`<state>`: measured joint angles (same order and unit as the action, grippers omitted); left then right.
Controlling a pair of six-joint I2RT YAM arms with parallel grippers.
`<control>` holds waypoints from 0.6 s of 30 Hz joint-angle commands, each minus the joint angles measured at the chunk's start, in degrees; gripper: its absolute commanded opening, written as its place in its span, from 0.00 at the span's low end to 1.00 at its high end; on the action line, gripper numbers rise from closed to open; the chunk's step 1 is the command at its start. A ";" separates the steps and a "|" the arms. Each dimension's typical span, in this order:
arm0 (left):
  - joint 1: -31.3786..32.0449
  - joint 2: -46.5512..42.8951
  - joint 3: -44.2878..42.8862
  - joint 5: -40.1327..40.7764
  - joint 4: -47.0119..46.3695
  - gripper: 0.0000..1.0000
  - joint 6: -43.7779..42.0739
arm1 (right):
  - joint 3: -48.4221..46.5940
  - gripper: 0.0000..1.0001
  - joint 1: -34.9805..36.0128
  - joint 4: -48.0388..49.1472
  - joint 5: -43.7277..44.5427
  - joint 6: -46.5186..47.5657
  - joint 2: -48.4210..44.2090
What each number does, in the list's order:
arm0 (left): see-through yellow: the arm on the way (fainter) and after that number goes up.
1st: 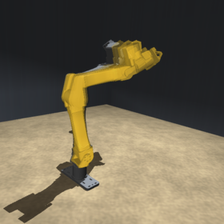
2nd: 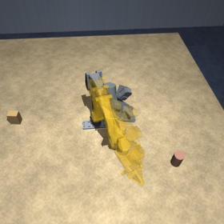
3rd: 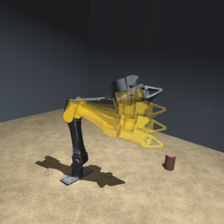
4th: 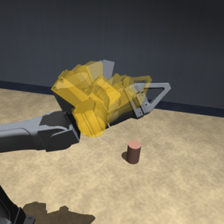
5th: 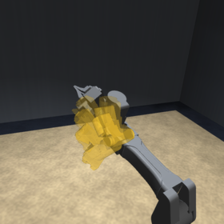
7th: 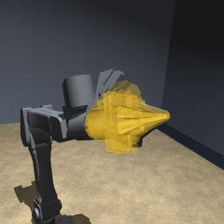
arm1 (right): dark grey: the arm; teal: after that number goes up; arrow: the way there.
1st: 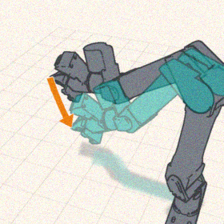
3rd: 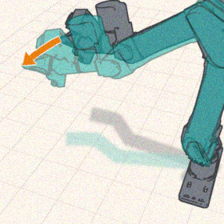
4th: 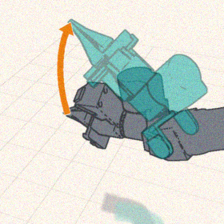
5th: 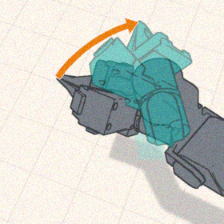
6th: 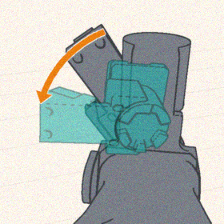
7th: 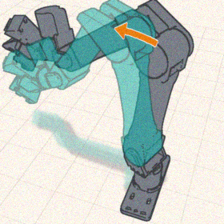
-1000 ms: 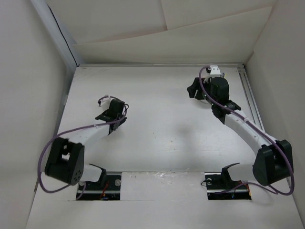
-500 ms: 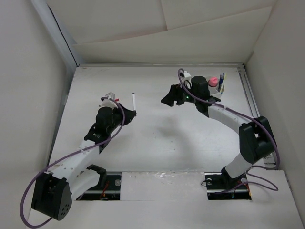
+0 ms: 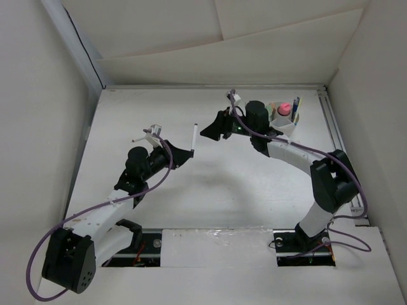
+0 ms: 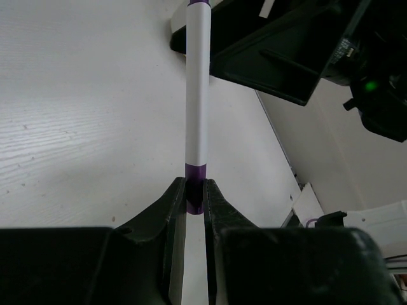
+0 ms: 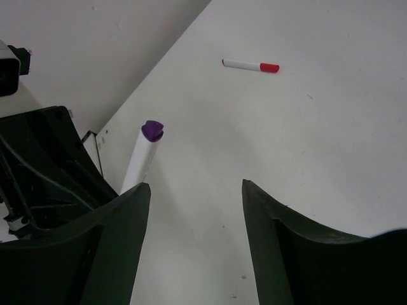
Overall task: Sort the stationery into containers
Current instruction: Pass the stationery from the left arm to the right
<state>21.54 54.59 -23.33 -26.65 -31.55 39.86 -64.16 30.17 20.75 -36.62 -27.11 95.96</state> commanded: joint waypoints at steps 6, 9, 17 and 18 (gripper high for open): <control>-0.09 0.17 0.13 -4.28 -5.98 0.00 0.22 | -5.09 0.58 1.73 9.65 -5.12 -3.91 4.05; -0.09 0.17 0.13 -4.28 -5.98 0.00 0.22 | -5.89 0.56 2.26 11.50 -6.80 -4.53 4.76; -0.09 -0.97 0.13 -3.76 -5.98 0.00 0.75 | -1.85 0.55 1.30 12.12 -6.19 -4.00 2.57; -0.09 -0.97 0.13 -3.76 -5.98 0.00 0.75 | -1.06 0.56 0.33 12.12 -4.96 -4.00 1.69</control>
<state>21.54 54.78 -23.27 -29.61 -34.48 40.51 -66.72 31.83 28.23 -42.02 -31.14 101.06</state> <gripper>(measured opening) 0.080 0.559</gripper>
